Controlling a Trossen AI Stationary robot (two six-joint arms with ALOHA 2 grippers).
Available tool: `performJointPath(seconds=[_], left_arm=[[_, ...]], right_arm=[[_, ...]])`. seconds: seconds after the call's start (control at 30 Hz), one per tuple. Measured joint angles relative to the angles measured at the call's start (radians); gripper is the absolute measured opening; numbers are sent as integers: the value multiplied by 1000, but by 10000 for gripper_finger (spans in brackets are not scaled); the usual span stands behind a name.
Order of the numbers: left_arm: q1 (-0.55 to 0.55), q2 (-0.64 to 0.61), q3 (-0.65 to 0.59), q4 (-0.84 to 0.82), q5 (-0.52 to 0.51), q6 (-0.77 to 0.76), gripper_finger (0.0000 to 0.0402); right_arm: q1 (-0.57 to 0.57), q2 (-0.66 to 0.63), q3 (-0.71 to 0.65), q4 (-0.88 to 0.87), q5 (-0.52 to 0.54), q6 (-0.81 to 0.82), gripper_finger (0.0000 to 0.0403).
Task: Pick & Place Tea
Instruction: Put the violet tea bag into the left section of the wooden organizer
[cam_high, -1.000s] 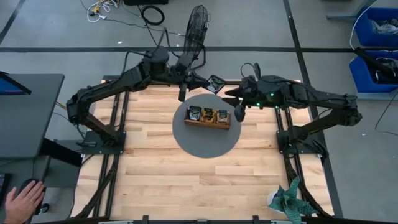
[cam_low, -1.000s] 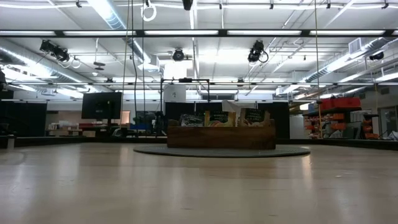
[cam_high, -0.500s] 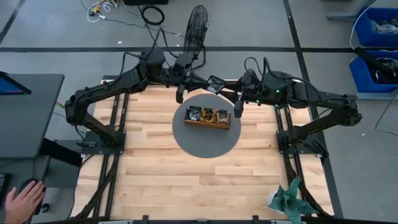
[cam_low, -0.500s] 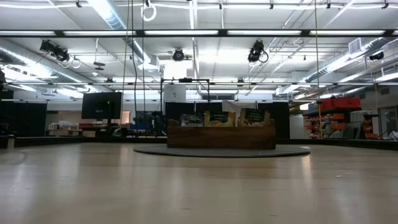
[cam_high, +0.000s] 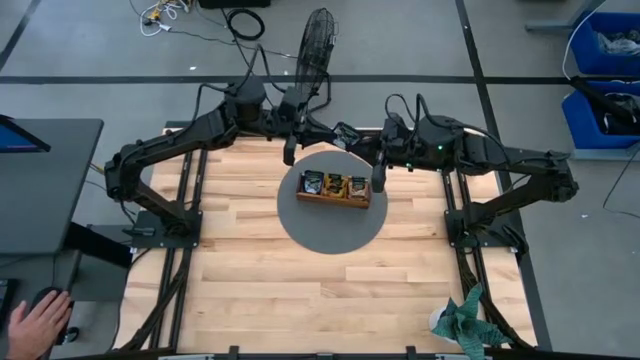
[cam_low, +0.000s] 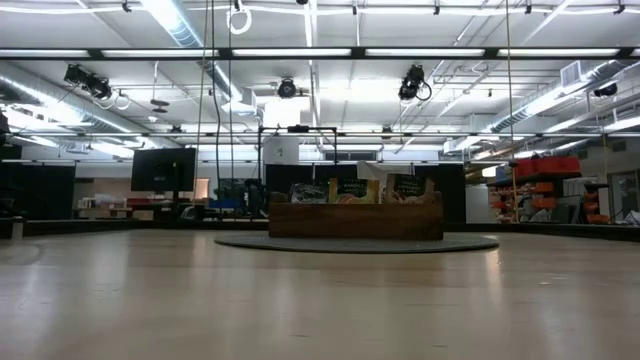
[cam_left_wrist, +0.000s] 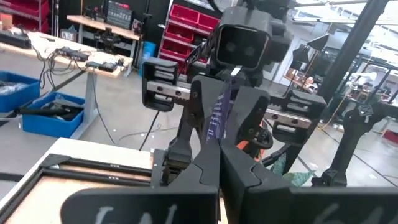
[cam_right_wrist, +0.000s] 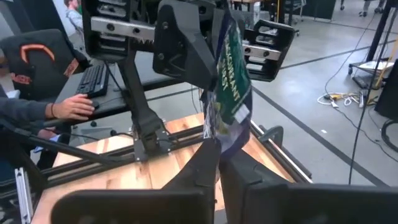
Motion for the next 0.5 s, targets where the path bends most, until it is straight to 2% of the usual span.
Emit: performJointPath(seconds=[0.17, 0.4, 0.5], left_arm=[[7, 1, 0, -46, 3, -20, 13], [61, -6, -1, -152, 24, 11, 55], [71, -6, -1, -177, 31, 30, 72]], right_arm=[[0, -11, 0, -59, 2, 9, 4], [-2, -13, 0, -239, 3, 57, 1], [-13, 0, 0, -298, -32, 70, 1]])
